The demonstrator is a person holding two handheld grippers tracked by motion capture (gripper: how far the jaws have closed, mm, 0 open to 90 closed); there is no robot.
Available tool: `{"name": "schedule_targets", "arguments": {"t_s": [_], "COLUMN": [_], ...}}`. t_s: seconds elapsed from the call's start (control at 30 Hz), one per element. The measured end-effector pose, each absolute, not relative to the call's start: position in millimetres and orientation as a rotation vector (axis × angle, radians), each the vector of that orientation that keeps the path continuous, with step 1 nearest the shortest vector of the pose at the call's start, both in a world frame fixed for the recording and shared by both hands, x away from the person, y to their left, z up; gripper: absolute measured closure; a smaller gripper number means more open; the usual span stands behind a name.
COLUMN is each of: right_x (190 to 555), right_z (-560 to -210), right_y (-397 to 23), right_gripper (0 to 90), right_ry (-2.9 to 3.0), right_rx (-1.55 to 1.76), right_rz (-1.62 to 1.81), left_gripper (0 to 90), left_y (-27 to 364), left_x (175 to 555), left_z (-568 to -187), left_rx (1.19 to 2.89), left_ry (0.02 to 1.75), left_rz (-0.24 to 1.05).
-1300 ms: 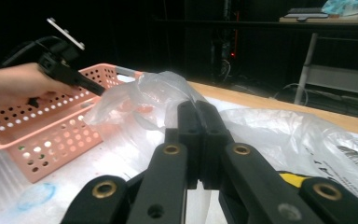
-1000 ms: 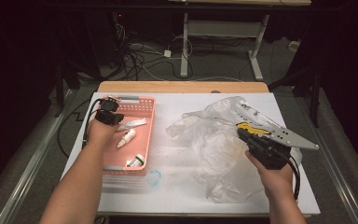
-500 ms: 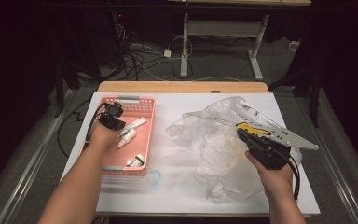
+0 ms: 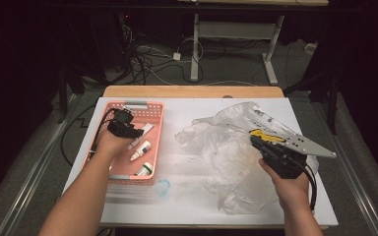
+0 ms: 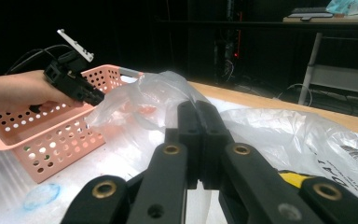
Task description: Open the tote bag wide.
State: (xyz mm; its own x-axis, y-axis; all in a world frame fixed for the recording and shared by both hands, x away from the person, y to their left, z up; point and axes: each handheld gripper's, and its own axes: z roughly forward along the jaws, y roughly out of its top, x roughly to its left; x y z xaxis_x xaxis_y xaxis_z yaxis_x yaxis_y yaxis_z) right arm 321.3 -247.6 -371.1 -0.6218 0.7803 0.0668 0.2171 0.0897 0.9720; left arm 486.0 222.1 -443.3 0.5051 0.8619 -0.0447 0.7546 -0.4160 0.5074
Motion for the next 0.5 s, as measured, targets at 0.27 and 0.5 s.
{"name": "schedule_targets", "arguments": {"t_s": [0.27, 0.5], "right_x": [320.9, 320.0], "right_z": [-370.8, -369.7], "right_y": [-247.8, -248.0], "right_gripper": [90.0, 90.0], "right_ry": [1.895, 1.892], "right_rx": [0.981, 0.975], "right_rz": [1.560, 1.562], "left_gripper": [41.6, 61.3], "left_y": [215.5, 213.7], "left_x": [487.1, 486.5], "left_z": [-453.0, -451.3], "left_rx": [2.392, 2.379], "left_ry": [1.336, 1.365], "left_rz": [0.257, 0.208]}}
